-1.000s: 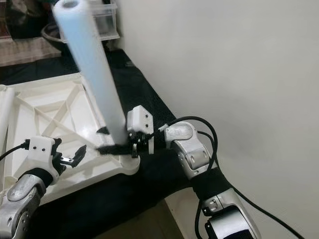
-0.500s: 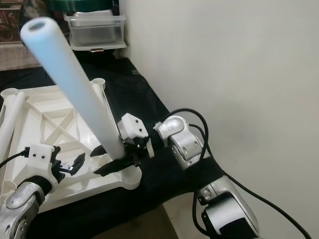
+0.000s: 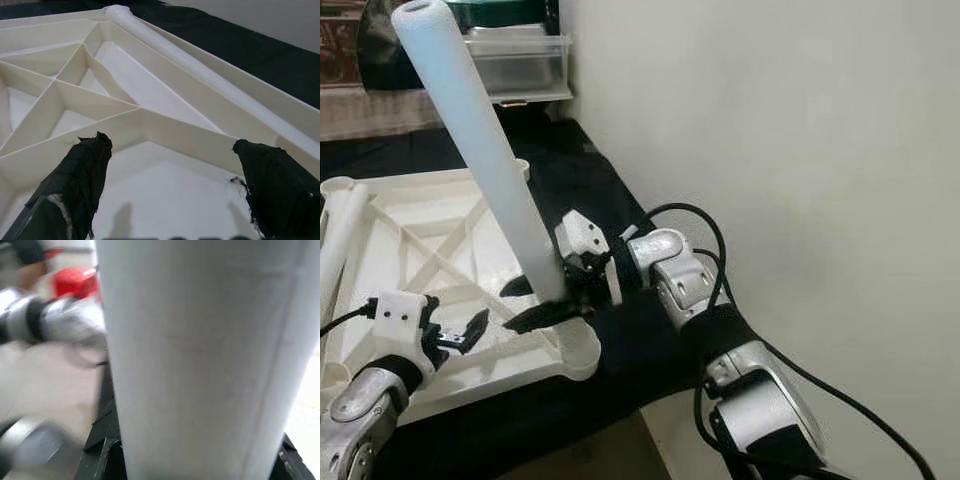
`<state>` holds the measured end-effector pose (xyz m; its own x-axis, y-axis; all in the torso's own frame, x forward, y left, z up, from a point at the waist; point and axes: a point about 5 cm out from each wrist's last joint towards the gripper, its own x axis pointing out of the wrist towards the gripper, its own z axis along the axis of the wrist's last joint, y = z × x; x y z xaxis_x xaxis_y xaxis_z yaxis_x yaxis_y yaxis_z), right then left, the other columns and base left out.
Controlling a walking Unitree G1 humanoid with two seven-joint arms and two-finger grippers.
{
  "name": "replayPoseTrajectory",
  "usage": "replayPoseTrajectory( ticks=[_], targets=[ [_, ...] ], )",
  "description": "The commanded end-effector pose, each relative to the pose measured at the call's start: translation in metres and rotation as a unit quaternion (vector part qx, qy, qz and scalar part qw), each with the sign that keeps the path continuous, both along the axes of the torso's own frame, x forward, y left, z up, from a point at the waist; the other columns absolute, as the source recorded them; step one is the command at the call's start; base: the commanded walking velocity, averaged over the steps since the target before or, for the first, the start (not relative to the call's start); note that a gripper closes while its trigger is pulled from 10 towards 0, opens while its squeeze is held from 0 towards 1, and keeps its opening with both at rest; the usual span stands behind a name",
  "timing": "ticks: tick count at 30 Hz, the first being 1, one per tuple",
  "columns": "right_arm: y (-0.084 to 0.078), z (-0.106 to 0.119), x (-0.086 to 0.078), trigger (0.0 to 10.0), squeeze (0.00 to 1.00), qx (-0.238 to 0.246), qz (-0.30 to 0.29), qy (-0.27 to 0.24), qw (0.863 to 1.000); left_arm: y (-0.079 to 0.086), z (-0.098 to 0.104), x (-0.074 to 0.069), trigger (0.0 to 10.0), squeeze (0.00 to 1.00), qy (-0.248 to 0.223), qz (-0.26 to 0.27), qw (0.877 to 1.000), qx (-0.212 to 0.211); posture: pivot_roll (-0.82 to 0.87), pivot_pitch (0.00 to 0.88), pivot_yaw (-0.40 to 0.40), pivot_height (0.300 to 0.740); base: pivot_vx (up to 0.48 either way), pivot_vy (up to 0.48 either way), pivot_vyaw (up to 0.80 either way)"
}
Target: Building children table
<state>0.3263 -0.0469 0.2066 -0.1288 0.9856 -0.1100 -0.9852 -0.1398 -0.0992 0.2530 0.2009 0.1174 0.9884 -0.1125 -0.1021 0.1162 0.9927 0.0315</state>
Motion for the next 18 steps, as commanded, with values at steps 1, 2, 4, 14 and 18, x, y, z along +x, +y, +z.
replayPoseTrajectory(
  ticks=[1, 2, 4, 14, 18],
  targets=[
    [0.003, -0.024, 0.006, 10.0, 0.0, 0.017, -0.091, 0.053, 0.994, -0.002, -0.001, -0.002, 10.0, 0.0, 0.003, 0.002, 1.0, -0.009, 0.07, 0.0, -0.1, 0.74, 0.0, 0.0, 0.0],
    [0.003, -0.03, 0.012, 10.0, 0.0, 0.036, -0.157, 0.065, 0.985, -0.001, -0.001, -0.003, 10.0, 0.0, 0.004, 0.004, 1.0, -0.01, 0.07, 0.0, -0.1, 0.74, 0.0, 0.0, 0.0],
    [0.003, -0.036, 0.015, 10.0, 0.0, 0.052, -0.214, 0.073, 0.973, -0.001, -0.002, -0.003, 10.0, 0.0, 0.005, 0.006, 1.0, -0.011, 0.06, 0.0, -0.091, 0.74, 0.0, 0.0, 0.0],
    [0.001, -0.057, 0.011, 10.0, 0.0, 0.087, -0.337, 0.079, 0.934, 0.003, -0.001, 0.0, 10.0, 0.0, 0.004, 0.013, 1.0, -0.009, 0.05, 0.0, -0.078, 0.74, 0.0, 0.0, 0.0],
    [-0.002, -0.066, 0.017, 10.0, 0.0, 0.065, -0.428, 0.075, 0.898, 0.005, -0.001, 0.0, 10.0, 0.0, 0.004, 0.018, 1.0, -0.008, 0.06, 0.0, -0.082, 0.74, 0.0, 0.0, 0.0]
  ],
)
